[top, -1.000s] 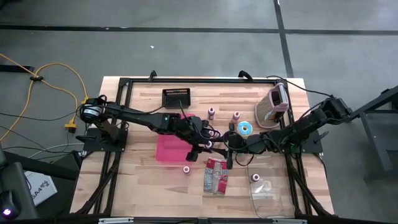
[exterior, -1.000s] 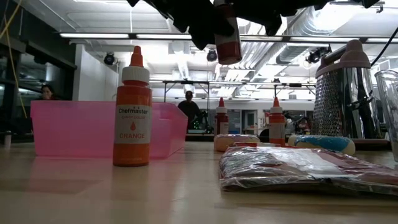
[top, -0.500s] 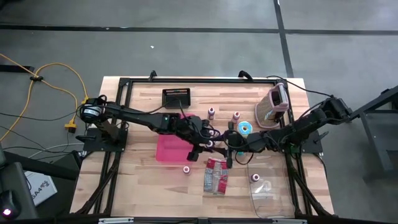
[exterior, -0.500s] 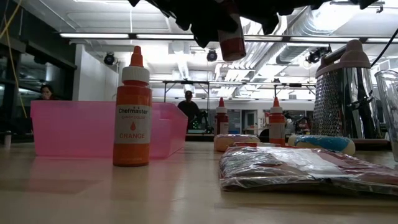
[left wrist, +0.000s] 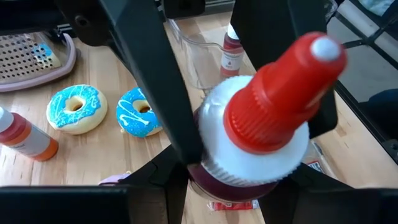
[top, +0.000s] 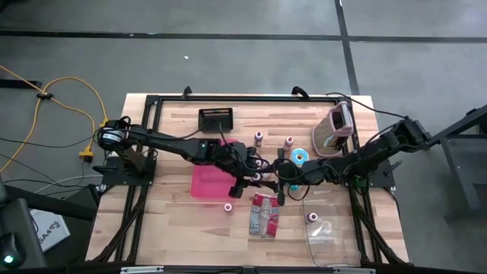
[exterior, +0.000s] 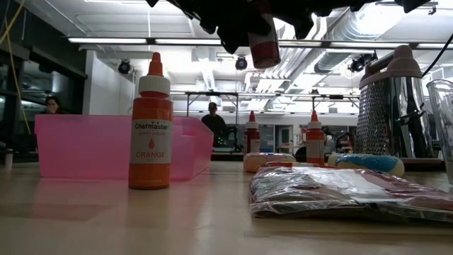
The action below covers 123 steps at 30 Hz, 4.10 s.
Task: Pick & Place Food Item
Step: Put the bottom red food coloring bottle into the transparent bin
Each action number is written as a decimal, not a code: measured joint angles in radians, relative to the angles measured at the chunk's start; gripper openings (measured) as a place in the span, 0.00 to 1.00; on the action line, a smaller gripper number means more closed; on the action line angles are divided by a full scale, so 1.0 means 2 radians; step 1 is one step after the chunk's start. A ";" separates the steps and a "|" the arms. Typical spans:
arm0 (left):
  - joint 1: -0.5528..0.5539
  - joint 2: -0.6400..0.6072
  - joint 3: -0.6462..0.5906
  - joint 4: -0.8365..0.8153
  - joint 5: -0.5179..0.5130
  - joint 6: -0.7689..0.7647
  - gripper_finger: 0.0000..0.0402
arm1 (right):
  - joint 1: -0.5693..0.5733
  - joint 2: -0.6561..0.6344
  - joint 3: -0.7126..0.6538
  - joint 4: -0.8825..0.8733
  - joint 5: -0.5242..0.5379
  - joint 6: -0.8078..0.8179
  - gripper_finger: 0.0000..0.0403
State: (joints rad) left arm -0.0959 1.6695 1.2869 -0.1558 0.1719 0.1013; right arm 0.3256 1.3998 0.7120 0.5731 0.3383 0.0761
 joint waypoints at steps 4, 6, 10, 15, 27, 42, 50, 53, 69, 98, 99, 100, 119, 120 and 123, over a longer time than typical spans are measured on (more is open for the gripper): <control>0.000 0.000 0.000 0.000 0.000 0.000 0.36 | -0.001 0.000 0.000 0.000 0.000 0.002 0.34; 0.000 0.000 0.000 0.000 0.000 0.000 0.36 | -0.001 0.000 0.000 0.000 -0.001 0.002 0.34; 0.000 0.000 0.000 0.000 0.000 0.000 0.36 | -0.001 0.000 0.000 0.000 -0.001 0.003 0.32; 0.000 0.000 0.000 0.000 0.000 0.000 0.36 | -0.001 0.000 0.000 -0.001 -0.001 0.003 0.25; 0.000 0.000 0.000 -0.001 0.000 0.002 0.36 | -0.001 0.000 0.000 -0.001 -0.004 0.003 0.24; 0.000 0.000 0.001 0.001 -0.001 0.003 0.55 | 0.005 -0.001 0.000 -0.012 -0.002 0.003 0.23; -0.009 0.000 0.001 -0.001 0.000 0.002 0.55 | 0.043 -0.033 0.000 -0.048 0.060 0.005 0.23; -0.012 0.000 0.001 -0.001 0.000 0.002 0.55 | 0.068 -0.053 0.000 -0.072 0.096 0.017 0.23; -0.013 0.000 0.001 0.000 0.000 -0.011 0.55 | 0.289 -0.108 0.000 -0.171 0.442 0.115 0.23; -0.013 0.000 0.001 0.000 0.000 -0.025 0.55 | 0.523 0.005 0.000 -0.240 0.559 0.366 0.23; -0.013 0.000 0.001 0.000 0.000 -0.025 0.55 | 0.526 0.014 0.000 -0.240 0.560 0.376 0.23; -0.013 0.000 0.001 0.000 0.000 -0.025 0.55 | 0.530 0.023 0.000 -0.239 0.562 0.388 0.23; -0.013 0.000 0.000 0.024 0.000 -0.040 0.55 | 0.543 0.075 0.001 -0.240 0.559 0.441 0.23; -0.013 0.000 0.000 0.025 0.000 -0.040 0.55 | 0.543 0.070 0.001 -0.241 0.558 0.434 0.23; -0.013 0.000 0.000 0.027 0.000 -0.038 0.55 | 0.542 0.060 -0.001 -0.244 0.558 0.417 0.23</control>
State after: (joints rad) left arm -0.1220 1.6699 1.2873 -0.1028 0.1715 0.0248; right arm 1.4105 1.5202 0.7110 0.0857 1.4543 0.9103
